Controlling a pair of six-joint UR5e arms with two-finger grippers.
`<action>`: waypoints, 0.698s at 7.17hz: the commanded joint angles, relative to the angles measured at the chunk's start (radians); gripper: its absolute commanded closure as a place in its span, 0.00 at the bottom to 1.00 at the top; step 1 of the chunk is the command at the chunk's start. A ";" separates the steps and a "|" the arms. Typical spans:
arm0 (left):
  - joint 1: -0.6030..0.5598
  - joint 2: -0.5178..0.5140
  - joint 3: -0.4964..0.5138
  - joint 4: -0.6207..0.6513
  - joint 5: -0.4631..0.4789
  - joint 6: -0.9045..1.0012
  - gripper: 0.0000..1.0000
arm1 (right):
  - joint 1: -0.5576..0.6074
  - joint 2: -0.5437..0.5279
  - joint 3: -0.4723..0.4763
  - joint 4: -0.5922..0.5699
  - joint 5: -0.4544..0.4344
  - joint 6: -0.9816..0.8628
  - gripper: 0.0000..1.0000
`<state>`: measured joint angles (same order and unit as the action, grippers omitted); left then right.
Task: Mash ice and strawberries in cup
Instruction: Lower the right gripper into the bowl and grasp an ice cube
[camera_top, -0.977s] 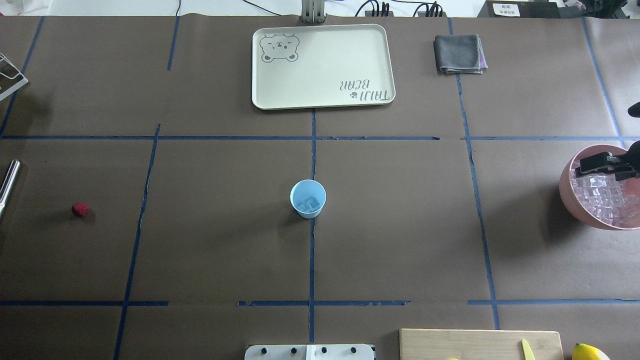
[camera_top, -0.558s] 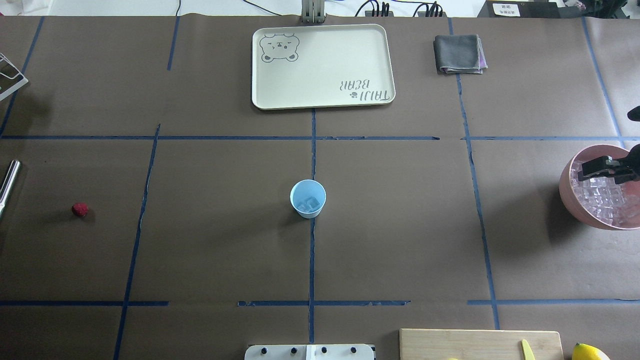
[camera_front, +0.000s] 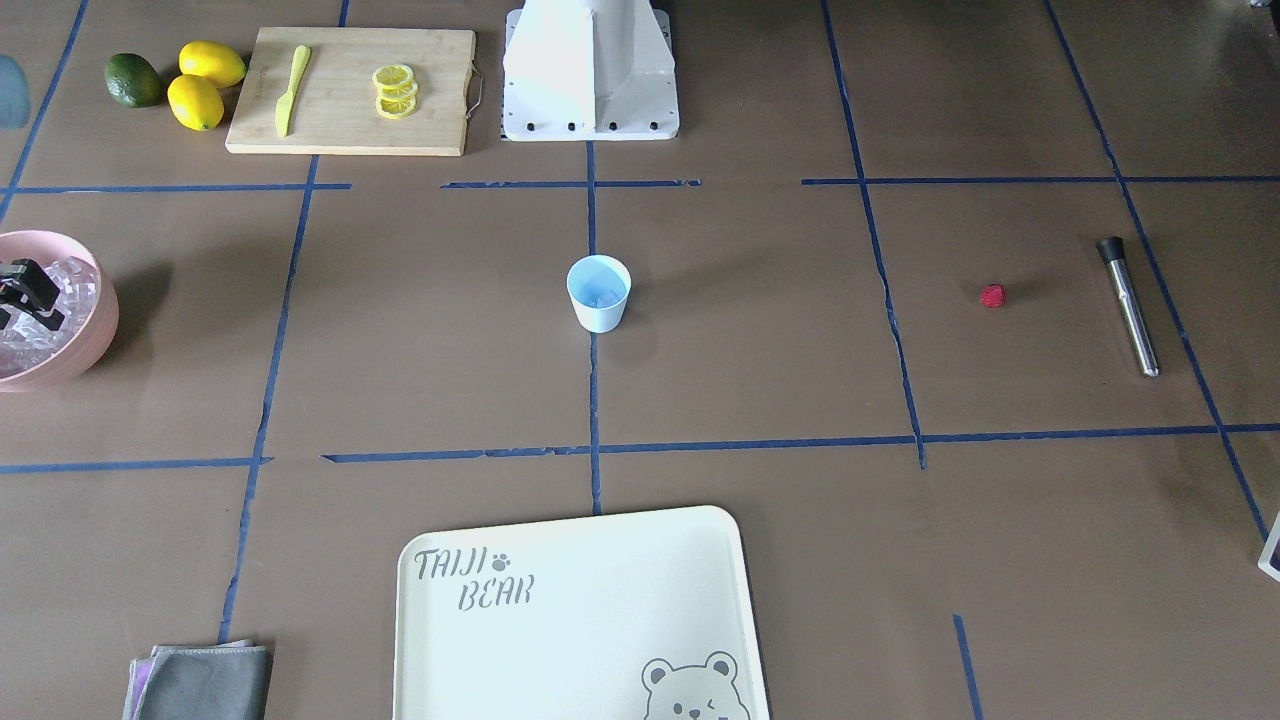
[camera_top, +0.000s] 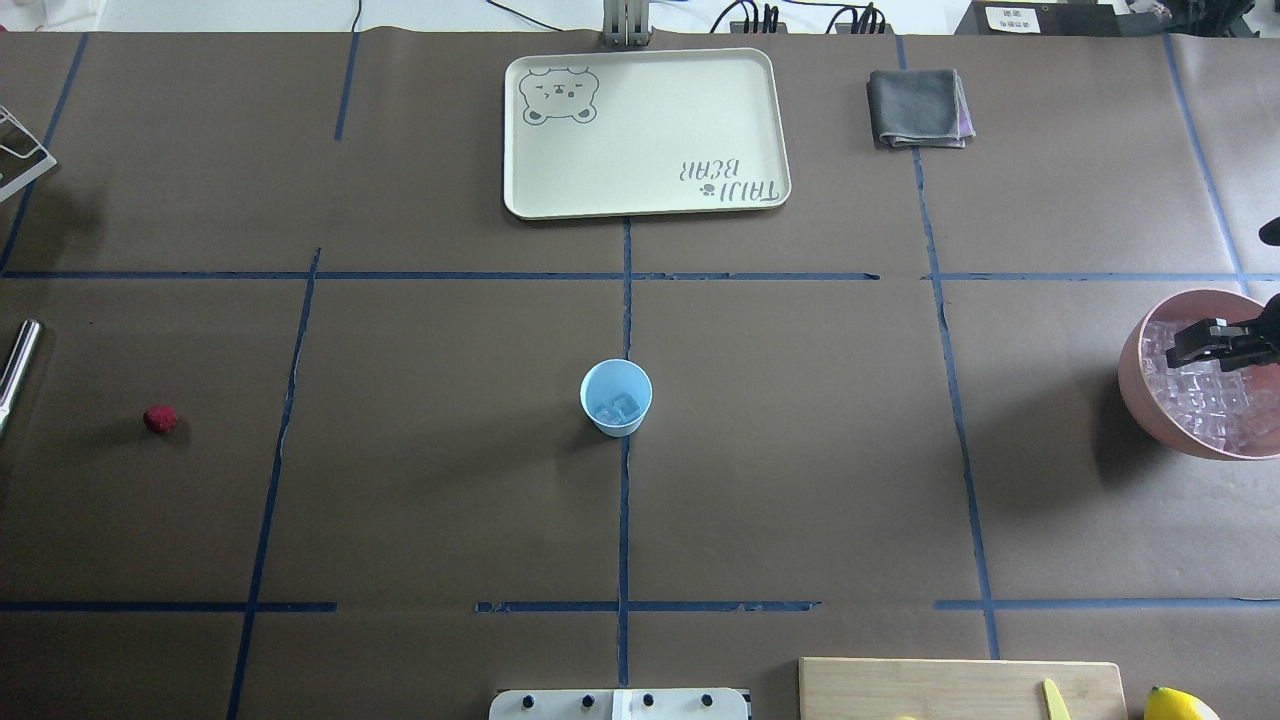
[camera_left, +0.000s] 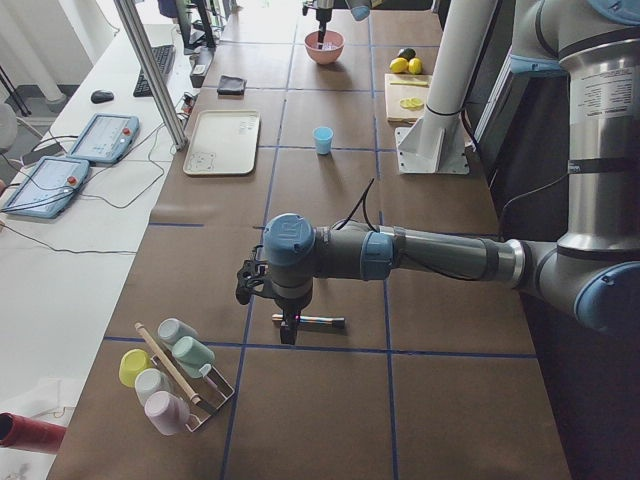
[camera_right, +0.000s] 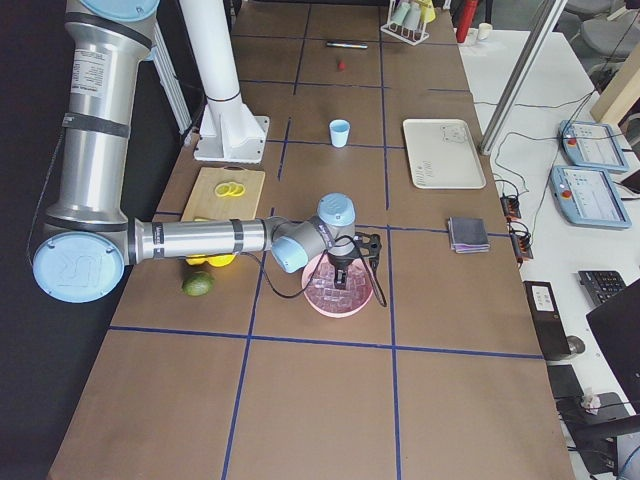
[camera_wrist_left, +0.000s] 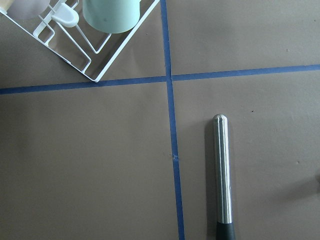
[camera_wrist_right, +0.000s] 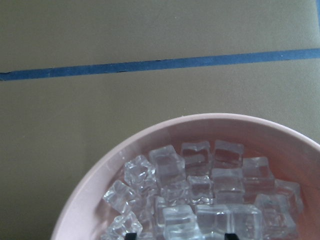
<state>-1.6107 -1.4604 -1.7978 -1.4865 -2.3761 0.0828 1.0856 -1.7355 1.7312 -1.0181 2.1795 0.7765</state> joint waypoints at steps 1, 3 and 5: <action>0.000 0.000 0.000 0.000 0.000 -0.002 0.00 | -0.003 0.004 -0.004 -0.002 -0.001 -0.006 0.35; 0.000 0.000 -0.005 0.000 0.000 -0.002 0.00 | -0.003 0.011 -0.006 -0.010 -0.003 -0.006 0.47; 0.000 0.000 -0.006 0.000 0.000 -0.002 0.00 | -0.001 0.007 -0.004 -0.010 0.003 -0.006 0.98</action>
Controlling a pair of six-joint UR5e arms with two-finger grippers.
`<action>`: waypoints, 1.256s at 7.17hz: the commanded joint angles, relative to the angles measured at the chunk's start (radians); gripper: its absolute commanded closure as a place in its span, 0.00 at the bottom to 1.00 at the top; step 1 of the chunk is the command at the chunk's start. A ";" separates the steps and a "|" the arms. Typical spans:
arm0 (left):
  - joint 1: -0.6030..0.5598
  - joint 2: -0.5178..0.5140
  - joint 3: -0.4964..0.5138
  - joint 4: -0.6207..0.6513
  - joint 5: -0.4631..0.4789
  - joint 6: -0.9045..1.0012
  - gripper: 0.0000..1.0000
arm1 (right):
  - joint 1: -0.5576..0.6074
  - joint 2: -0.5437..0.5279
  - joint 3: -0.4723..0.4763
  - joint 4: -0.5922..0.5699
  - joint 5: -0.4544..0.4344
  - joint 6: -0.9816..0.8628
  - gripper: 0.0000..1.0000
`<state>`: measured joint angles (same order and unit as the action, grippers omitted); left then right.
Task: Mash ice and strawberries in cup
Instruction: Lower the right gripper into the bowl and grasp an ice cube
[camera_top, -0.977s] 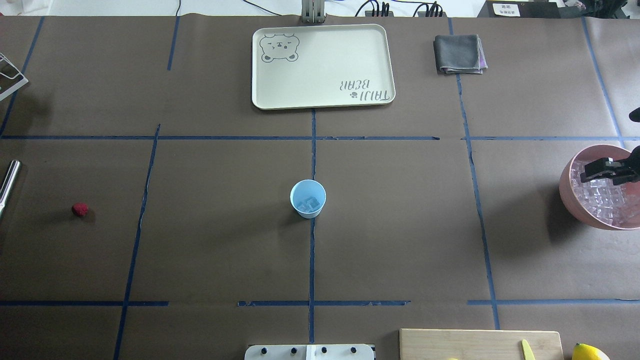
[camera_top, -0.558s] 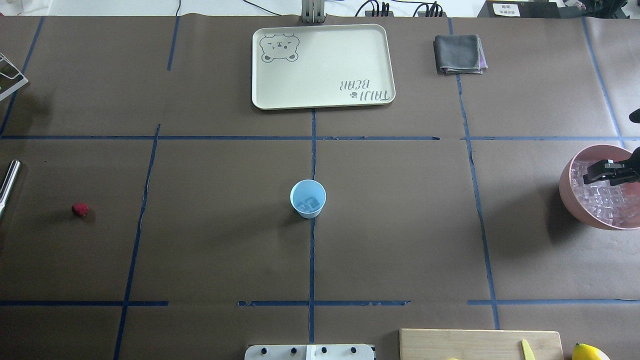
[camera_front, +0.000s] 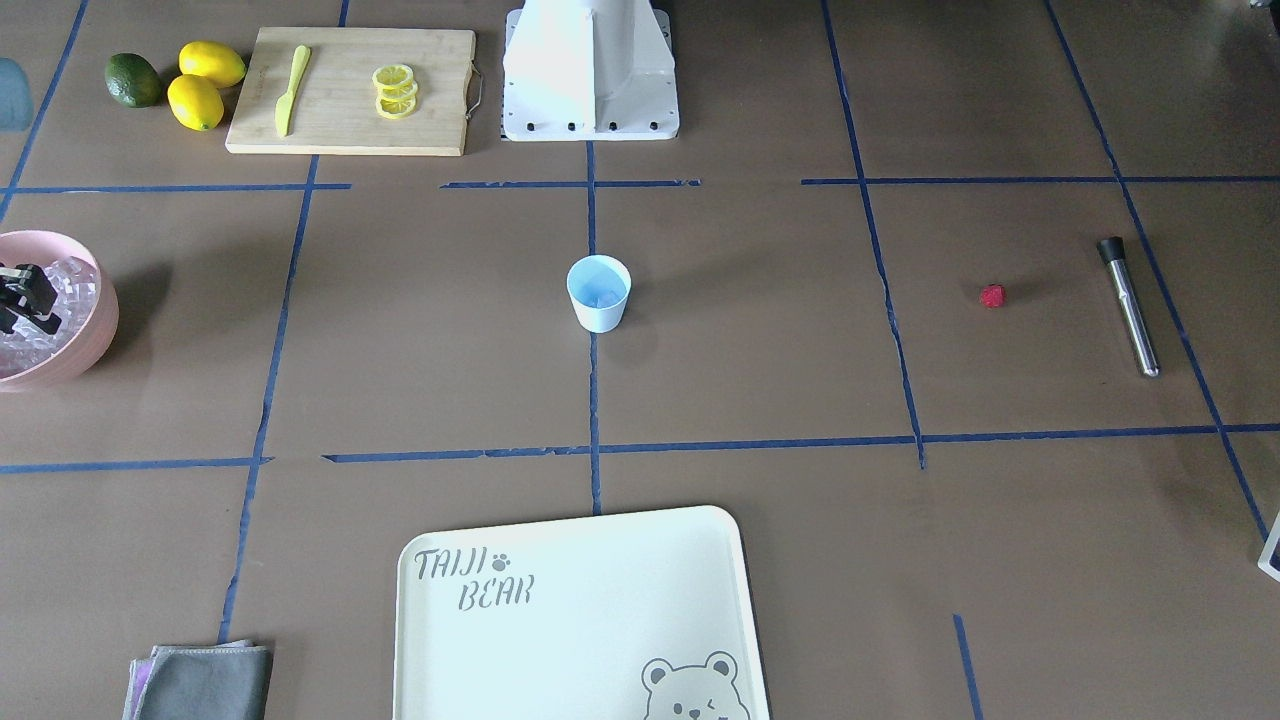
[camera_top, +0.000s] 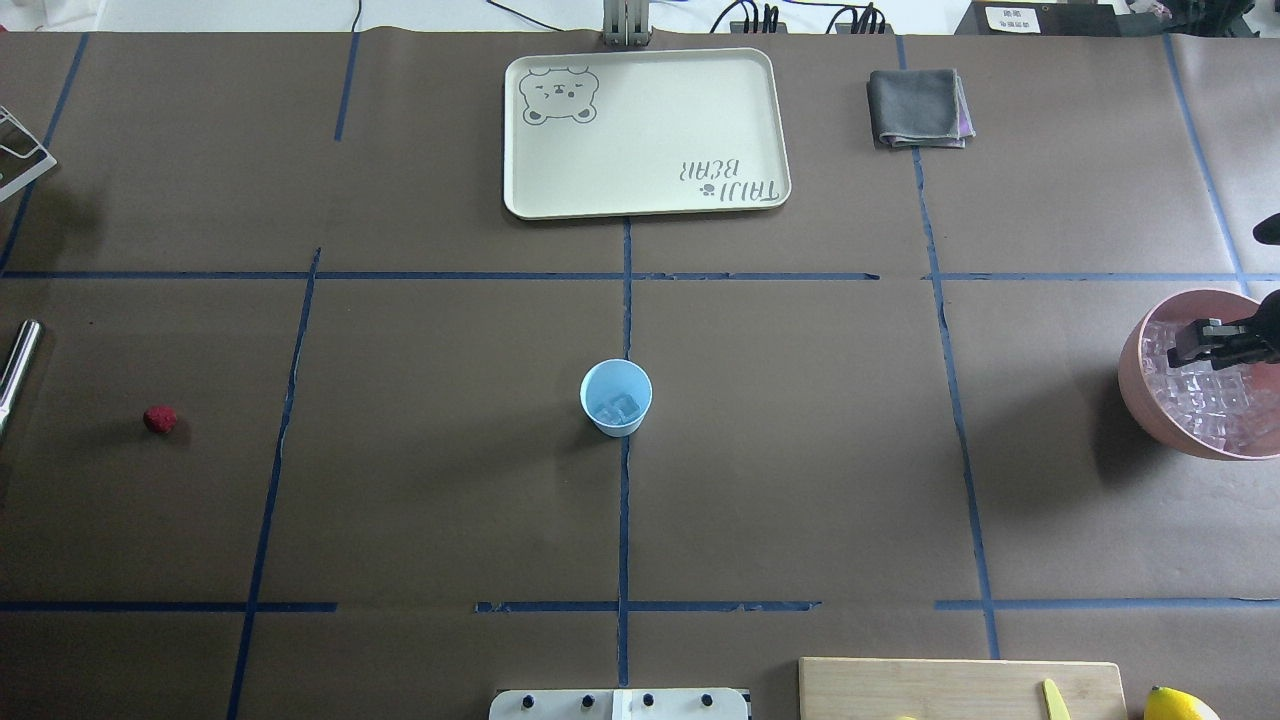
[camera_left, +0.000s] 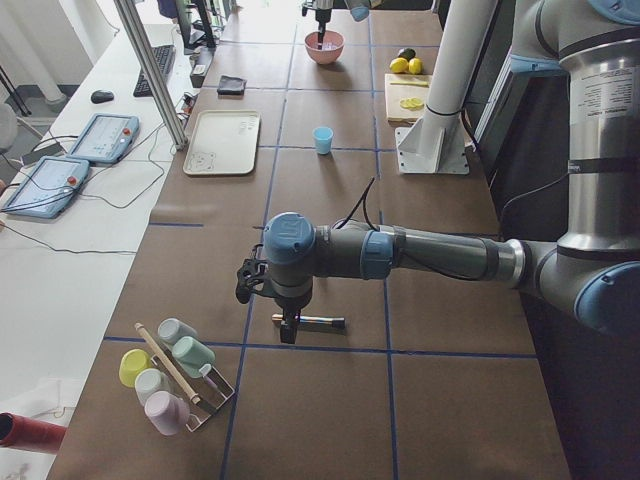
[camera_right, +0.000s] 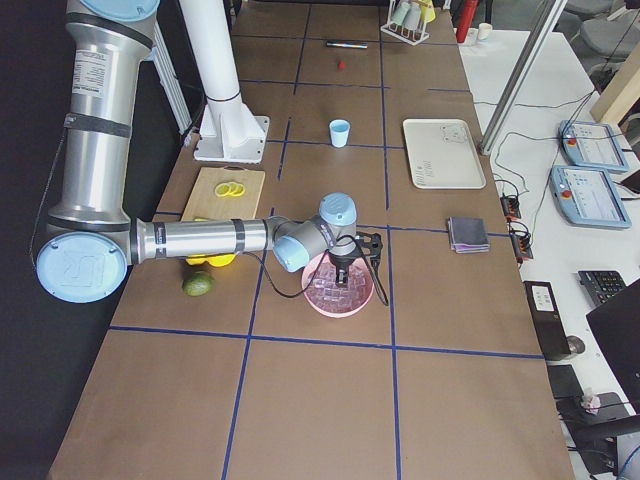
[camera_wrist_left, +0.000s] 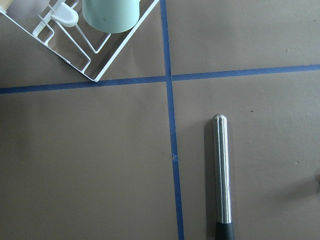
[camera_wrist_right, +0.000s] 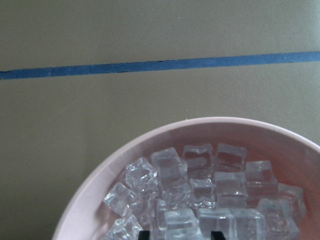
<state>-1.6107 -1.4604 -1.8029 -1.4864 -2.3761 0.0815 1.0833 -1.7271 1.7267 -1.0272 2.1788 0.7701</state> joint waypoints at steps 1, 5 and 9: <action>0.000 0.000 -0.001 0.000 0.000 0.000 0.00 | 0.003 0.000 0.002 -0.001 0.006 -0.002 1.00; 0.000 0.000 -0.007 0.000 0.000 -0.006 0.00 | 0.127 -0.025 0.120 -0.043 0.136 -0.017 1.00; 0.000 0.000 -0.009 0.002 -0.002 -0.009 0.00 | -0.076 0.535 0.284 -0.804 0.037 0.038 1.00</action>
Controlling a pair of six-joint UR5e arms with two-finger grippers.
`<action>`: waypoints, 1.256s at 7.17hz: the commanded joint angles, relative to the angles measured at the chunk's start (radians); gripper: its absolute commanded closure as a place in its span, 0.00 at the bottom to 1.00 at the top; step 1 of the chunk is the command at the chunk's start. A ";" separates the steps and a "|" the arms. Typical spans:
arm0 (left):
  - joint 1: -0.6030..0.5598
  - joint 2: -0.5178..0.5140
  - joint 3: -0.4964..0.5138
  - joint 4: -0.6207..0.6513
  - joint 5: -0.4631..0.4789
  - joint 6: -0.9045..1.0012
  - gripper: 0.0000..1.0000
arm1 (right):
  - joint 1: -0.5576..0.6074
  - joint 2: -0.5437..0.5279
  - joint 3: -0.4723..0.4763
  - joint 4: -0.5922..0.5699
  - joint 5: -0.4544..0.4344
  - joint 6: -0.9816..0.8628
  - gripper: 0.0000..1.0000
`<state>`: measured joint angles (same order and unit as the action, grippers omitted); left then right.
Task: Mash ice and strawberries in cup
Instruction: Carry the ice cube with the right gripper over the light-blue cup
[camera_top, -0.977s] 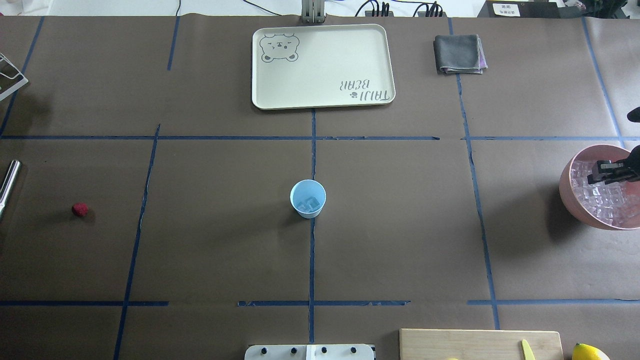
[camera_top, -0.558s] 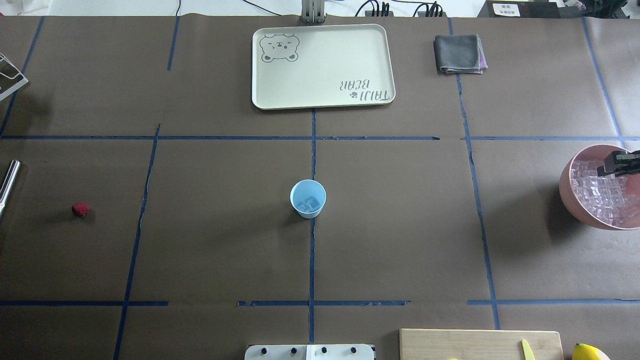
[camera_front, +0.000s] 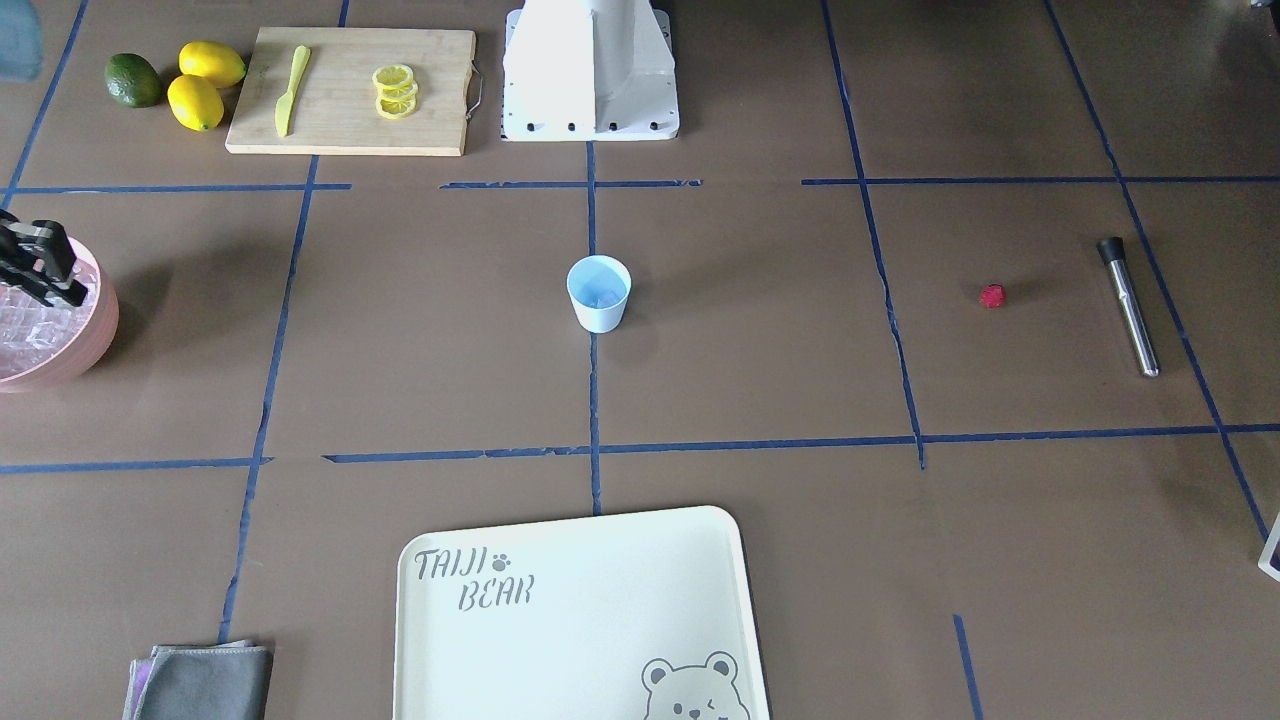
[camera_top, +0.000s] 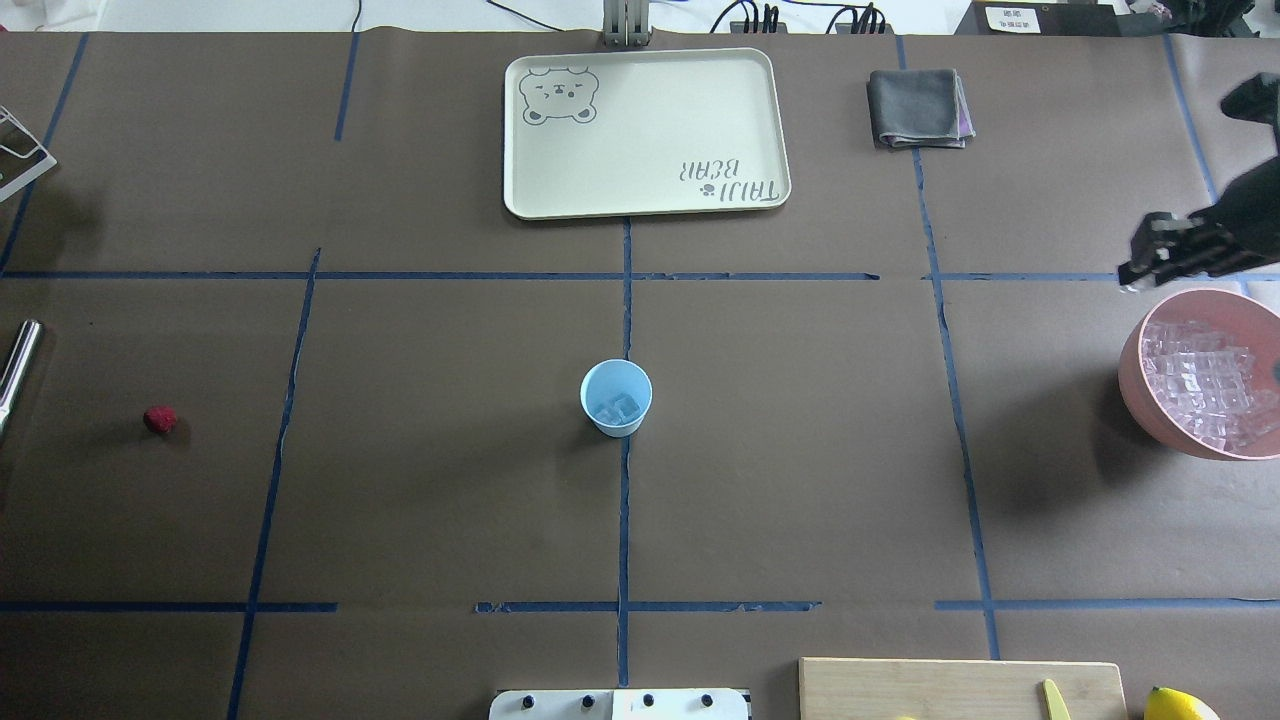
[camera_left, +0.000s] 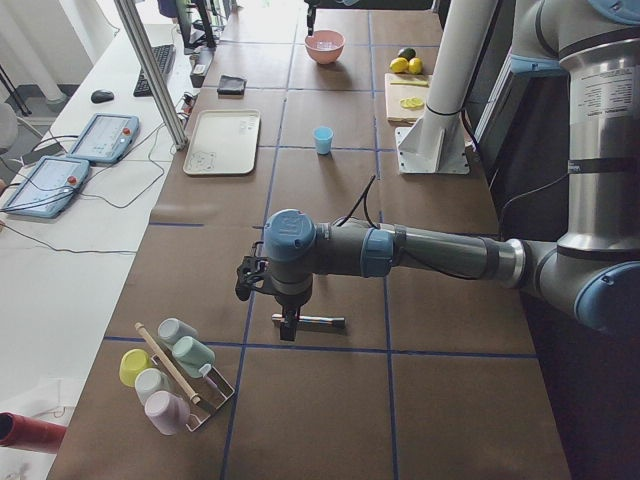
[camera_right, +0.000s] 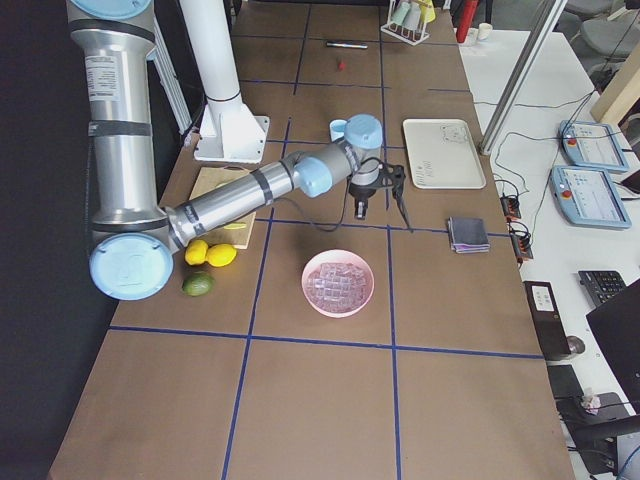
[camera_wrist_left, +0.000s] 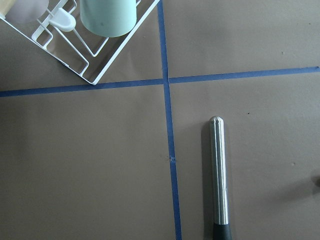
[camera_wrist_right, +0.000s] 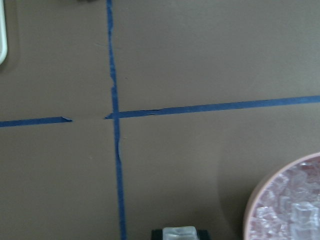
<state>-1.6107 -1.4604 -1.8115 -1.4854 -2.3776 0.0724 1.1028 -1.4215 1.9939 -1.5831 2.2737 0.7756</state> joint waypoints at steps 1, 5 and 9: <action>0.000 0.000 0.001 0.001 0.000 0.000 0.00 | -0.239 0.362 0.005 -0.347 -0.139 0.156 1.00; 0.003 0.006 0.000 -0.001 -0.002 -0.028 0.00 | -0.556 0.640 -0.163 -0.289 -0.354 0.528 1.00; 0.003 0.008 0.000 -0.001 0.000 -0.028 0.00 | -0.621 0.747 -0.397 -0.183 -0.414 0.568 1.00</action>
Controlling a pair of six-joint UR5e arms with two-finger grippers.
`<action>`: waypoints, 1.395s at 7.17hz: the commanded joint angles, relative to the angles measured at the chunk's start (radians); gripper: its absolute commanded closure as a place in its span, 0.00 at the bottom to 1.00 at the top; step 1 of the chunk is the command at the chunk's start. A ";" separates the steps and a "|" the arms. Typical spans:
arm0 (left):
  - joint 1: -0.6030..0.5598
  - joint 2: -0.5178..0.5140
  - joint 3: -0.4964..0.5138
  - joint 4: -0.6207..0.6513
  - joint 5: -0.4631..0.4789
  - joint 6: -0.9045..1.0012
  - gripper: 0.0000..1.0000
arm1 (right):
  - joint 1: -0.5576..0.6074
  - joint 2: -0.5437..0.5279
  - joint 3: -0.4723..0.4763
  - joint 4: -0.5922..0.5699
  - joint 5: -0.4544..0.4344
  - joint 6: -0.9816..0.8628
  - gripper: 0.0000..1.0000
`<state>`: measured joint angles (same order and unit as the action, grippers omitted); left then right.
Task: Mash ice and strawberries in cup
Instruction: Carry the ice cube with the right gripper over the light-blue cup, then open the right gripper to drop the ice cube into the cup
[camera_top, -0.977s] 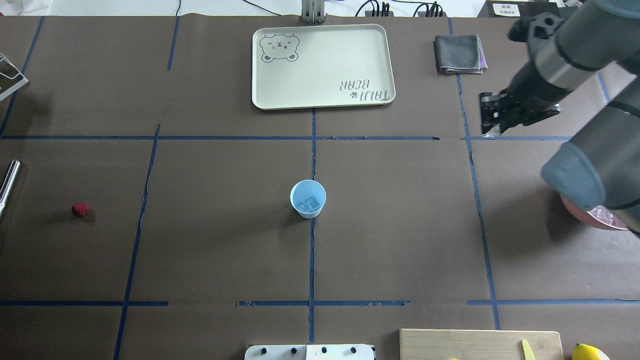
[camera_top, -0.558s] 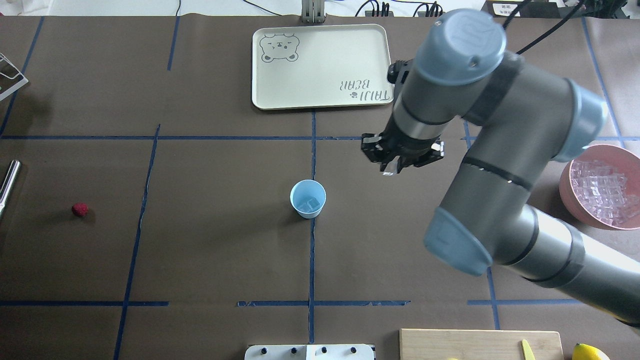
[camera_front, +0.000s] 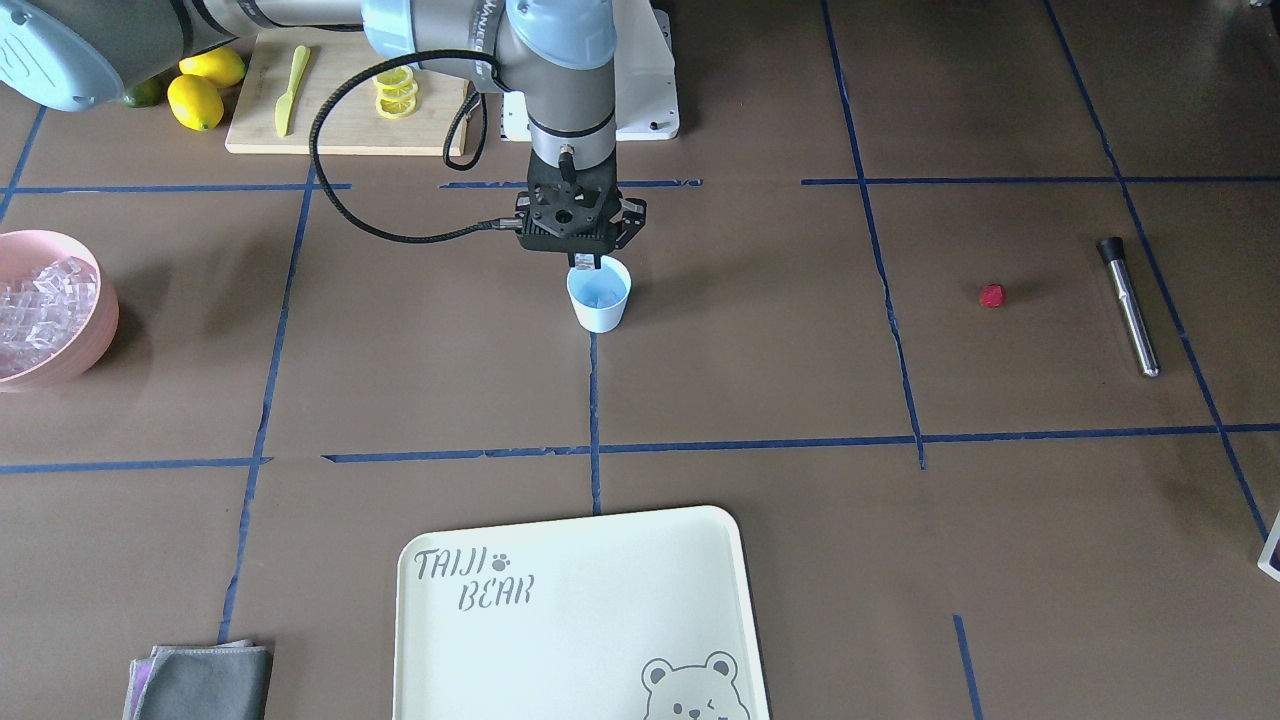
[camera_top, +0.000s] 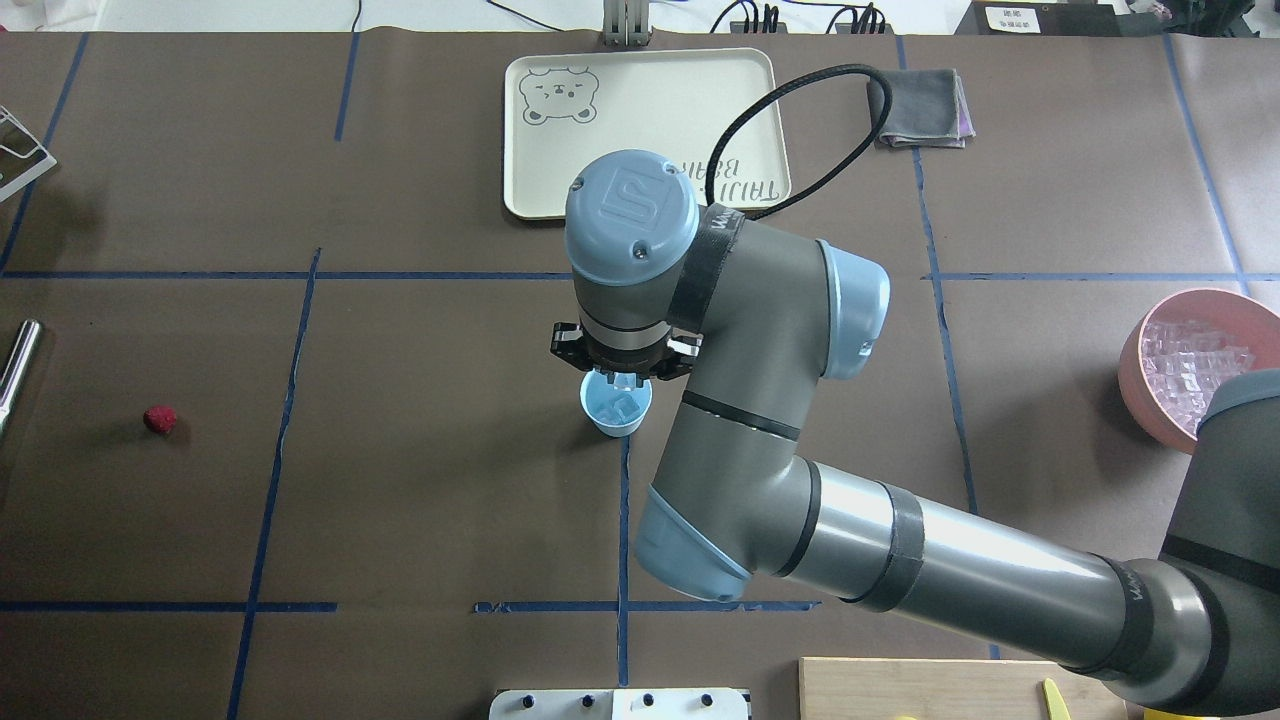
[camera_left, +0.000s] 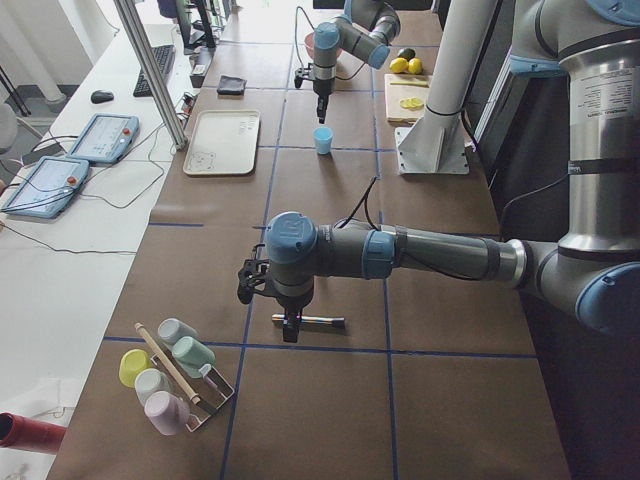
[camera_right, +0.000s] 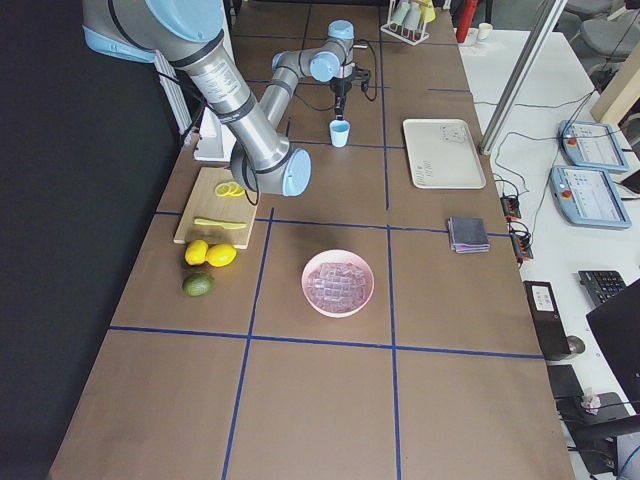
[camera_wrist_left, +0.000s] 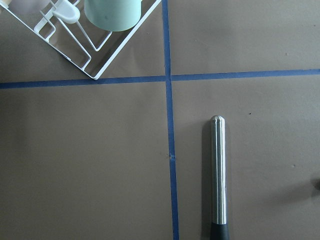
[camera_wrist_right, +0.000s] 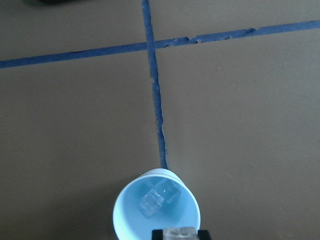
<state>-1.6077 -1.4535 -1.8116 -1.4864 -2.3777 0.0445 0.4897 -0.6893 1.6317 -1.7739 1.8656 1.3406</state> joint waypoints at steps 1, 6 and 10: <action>-0.001 0.001 0.000 0.000 0.000 0.000 0.00 | -0.008 0.016 -0.038 0.008 -0.006 0.003 1.00; 0.000 -0.001 0.000 -0.002 0.000 0.000 0.00 | -0.010 0.016 -0.038 0.010 -0.005 0.002 0.02; 0.000 -0.001 -0.003 -0.006 0.005 0.000 0.00 | -0.006 0.016 -0.026 0.008 -0.005 0.000 0.01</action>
<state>-1.6079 -1.4542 -1.8132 -1.4892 -2.3765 0.0445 0.4822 -0.6734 1.6014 -1.7651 1.8607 1.3412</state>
